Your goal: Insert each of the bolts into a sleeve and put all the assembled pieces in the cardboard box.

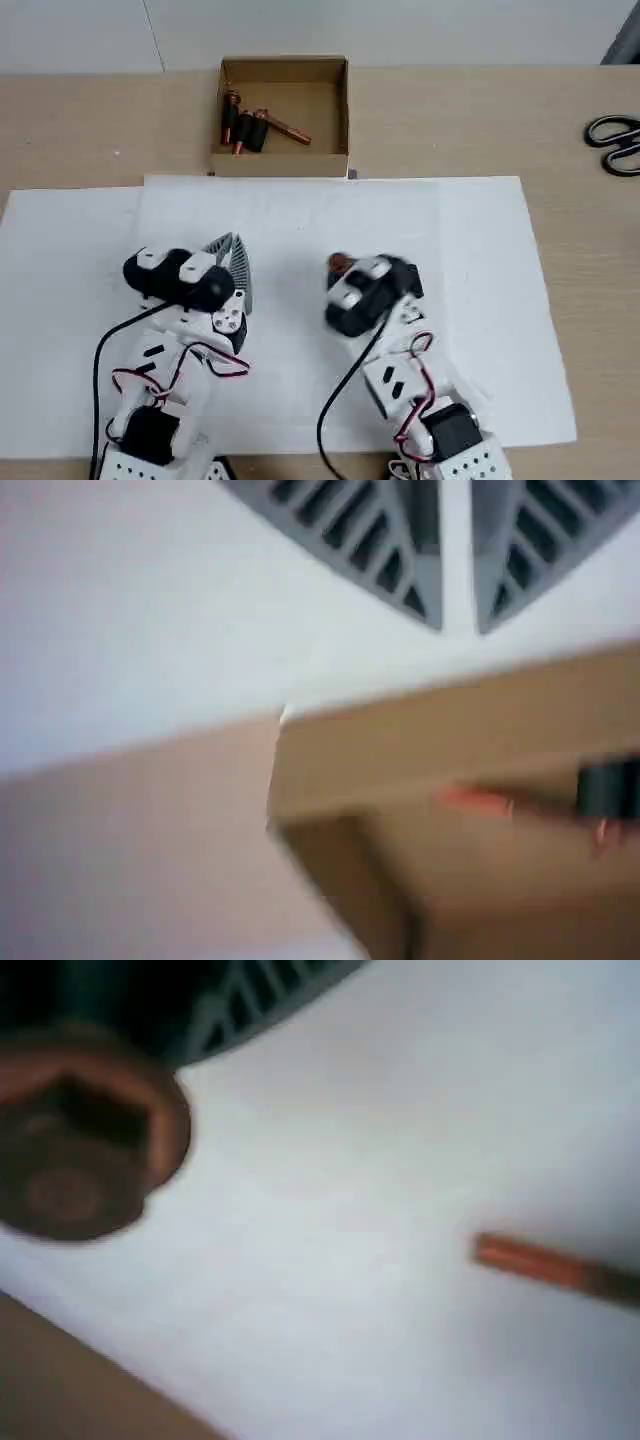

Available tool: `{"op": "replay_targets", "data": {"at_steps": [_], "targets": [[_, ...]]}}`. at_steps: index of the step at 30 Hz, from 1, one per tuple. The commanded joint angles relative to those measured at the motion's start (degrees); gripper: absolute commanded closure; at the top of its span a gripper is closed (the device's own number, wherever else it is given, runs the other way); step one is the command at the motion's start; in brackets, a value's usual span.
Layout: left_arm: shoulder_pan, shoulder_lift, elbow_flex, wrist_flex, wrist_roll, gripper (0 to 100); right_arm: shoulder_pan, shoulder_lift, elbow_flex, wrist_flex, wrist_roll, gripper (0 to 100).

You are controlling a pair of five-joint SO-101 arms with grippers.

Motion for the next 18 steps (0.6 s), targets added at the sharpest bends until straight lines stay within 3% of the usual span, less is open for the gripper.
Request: {"op": "replay_targets", "data": {"at_steps": [1, 11, 18], "targets": [[-2.4, -0.5, 2.4, 2.9, -0.1, 99, 5.0, -0.4, -1.1, -1.5, -2.6, 99.6], [-4.0, -0.4, 4.4, 4.8, -0.1, 99, 13.0, 12.2, -23.5, 8.1, -15.3, 99.6], [-6.5, -0.5, 4.4, 11.0, -0.1, 99, 13.2, 31.0, -38.0, 7.3, -16.0, 99.6]]}}
